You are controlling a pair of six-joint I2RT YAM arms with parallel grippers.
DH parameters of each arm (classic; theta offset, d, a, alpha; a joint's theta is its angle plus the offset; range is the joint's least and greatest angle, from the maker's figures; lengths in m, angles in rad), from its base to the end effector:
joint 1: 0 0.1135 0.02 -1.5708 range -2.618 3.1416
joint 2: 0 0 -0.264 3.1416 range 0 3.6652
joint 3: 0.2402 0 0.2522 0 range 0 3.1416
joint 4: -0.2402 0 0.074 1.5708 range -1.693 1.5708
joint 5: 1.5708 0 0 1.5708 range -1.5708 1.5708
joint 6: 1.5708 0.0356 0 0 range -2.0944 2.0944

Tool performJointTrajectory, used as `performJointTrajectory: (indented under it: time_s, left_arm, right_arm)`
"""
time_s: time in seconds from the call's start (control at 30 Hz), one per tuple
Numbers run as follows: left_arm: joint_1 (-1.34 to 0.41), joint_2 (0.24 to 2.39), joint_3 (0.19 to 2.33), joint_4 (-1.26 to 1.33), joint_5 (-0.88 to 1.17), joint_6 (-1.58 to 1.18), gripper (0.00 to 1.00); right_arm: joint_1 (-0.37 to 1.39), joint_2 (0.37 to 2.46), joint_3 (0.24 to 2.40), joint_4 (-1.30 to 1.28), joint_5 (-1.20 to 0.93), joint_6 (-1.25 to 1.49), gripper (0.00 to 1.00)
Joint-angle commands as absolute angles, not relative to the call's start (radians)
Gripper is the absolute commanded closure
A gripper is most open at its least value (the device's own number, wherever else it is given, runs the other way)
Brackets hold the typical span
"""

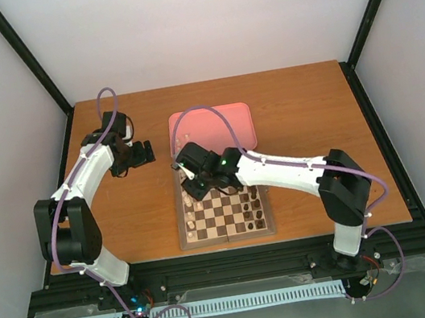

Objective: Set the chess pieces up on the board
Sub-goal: Place the chess piece on the chessboard, then pick up the chess piece from the storage box.

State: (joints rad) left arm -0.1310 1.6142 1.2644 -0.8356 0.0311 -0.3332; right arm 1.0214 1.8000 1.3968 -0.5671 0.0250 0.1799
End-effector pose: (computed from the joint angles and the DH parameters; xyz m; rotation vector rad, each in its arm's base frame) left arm 0.3204 -0.0433 0.2481 -0.2711 2.7556 -0.1662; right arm 0.2048 0.3328 0.2393 -1.0526 2.3771 0.4281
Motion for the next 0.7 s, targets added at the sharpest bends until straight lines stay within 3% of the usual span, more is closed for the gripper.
performJointTrajectory:
  time_s: [0.0,0.17,0.5,0.67]
  left_arm:
    - [-0.135,1.616,1.294,-0.83,0.038,-0.317,0.0]
    - [-0.135,1.613,1.296,-0.833,0.038,-0.317,0.0]
    - [-0.136,1.613,1.296,-0.836,0.044,-0.318,0.0]
    - [-0.135,1.607,1.294,-0.839,0.039,-0.318,0.0]
  right_arm:
    - [0.983,1.788,1.501,-0.632,0.075,0.174,0.57]
    - [0.902,1.898,1.63,-0.629,0.057,0.177,0.57]
    - [0.773,2.377,2.215,-0.799,0.032,0.168,0.61]
    - [0.741,2.467,2.275,-0.762,0.05,0.182,0.61]
